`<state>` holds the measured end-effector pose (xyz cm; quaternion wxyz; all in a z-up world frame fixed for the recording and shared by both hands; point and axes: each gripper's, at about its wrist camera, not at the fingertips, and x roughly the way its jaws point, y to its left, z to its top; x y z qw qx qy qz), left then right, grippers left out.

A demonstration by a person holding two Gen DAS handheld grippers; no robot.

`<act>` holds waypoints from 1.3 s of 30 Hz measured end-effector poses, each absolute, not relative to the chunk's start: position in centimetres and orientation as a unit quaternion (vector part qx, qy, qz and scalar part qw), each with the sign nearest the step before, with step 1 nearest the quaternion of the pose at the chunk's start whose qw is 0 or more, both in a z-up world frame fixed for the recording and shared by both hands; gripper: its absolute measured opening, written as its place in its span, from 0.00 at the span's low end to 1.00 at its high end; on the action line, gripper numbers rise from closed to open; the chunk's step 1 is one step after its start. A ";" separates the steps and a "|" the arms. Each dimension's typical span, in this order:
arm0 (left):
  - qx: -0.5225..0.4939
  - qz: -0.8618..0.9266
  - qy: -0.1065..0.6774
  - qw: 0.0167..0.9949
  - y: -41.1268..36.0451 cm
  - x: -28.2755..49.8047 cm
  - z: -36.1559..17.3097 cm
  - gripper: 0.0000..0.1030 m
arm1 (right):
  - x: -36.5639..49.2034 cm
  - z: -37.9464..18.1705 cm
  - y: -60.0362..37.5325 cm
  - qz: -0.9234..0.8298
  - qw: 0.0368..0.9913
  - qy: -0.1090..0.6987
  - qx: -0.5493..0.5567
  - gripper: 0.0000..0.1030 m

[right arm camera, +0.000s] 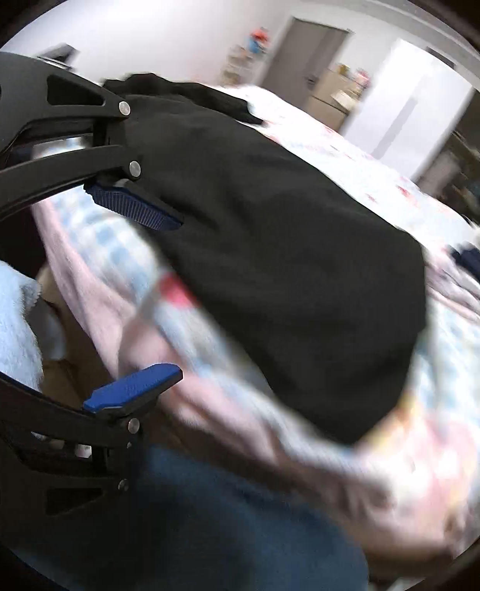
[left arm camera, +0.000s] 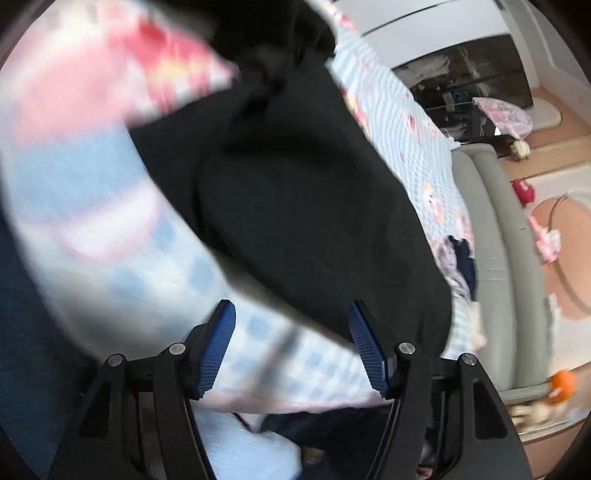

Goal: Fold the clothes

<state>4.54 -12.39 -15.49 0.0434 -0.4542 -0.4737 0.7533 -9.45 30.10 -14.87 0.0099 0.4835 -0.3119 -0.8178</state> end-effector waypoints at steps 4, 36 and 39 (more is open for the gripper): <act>-0.463 0.755 -0.459 0.068 -11.9 2.8 -16.4 0.71 | -10.1 -15.2 31.2 -0.815 0.003 -0.332 0.475 0.74; -0.384 0.819 -0.419 0.081 -8.3 -5.8 -16.1 0.75 | -16.7 -13.7 33.6 -0.789 0.050 -0.440 0.425 0.62; -0.382 0.826 -0.408 0.073 -8.6 -5.5 -16.4 0.82 | -18.1 -13.9 32.8 -0.807 0.044 -0.404 0.429 0.76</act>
